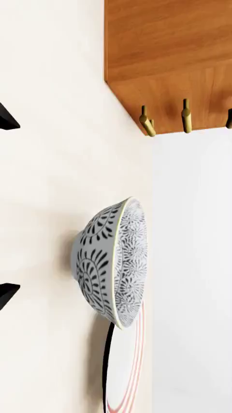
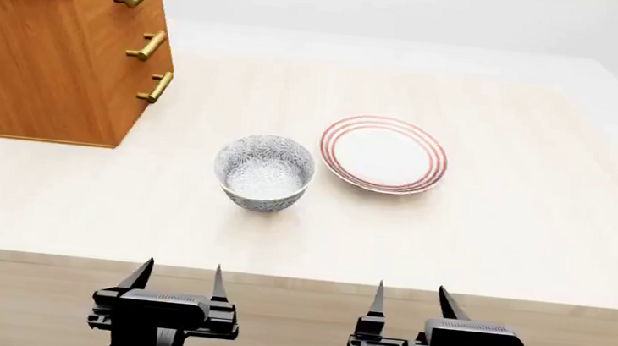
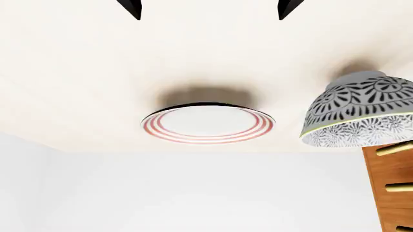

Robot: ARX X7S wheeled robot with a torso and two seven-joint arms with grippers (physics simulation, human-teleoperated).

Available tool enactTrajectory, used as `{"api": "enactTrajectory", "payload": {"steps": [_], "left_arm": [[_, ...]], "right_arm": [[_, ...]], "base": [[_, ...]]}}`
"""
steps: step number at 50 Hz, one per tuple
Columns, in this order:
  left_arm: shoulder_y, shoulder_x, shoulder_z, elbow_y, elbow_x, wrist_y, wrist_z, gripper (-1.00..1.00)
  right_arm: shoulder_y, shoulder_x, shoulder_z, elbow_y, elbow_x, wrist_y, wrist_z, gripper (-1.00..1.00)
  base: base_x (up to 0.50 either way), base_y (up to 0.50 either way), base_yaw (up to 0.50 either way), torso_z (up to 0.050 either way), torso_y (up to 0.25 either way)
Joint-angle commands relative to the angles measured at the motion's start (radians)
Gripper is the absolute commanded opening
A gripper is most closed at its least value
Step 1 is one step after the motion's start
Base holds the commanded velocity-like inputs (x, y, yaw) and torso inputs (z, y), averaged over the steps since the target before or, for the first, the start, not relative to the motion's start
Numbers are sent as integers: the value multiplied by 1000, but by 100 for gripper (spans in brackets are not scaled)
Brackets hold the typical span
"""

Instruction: Open the bottom drawer of the cabinet.

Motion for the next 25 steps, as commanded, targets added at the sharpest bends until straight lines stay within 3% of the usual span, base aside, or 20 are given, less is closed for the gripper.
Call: {"api": "enactTrajectory", "payload": {"steps": [1, 10, 23, 25], "left_arm": [[-2, -17, 17, -10, -15, 4, -17, 100], [-4, -49, 57, -27, -18, 22, -45, 100], [-8, -68, 82, -40, -36, 28, -69, 100], [-8, -70, 85, -40, -40, 27, -72, 100]], "right_arm": [[1, 15, -21, 14, 35, -3, 3, 100], [6, 41, -60, 26, 28, 5, 71, 100], [7, 62, -85, 35, 71, -17, 81, 100], [4, 64, -84, 33, 88, -19, 77, 100]], "base": [[0, 0, 0, 0, 0], [0, 0, 0, 0, 0], [0, 489, 0, 0, 0], [0, 0, 0, 0, 0]]}}
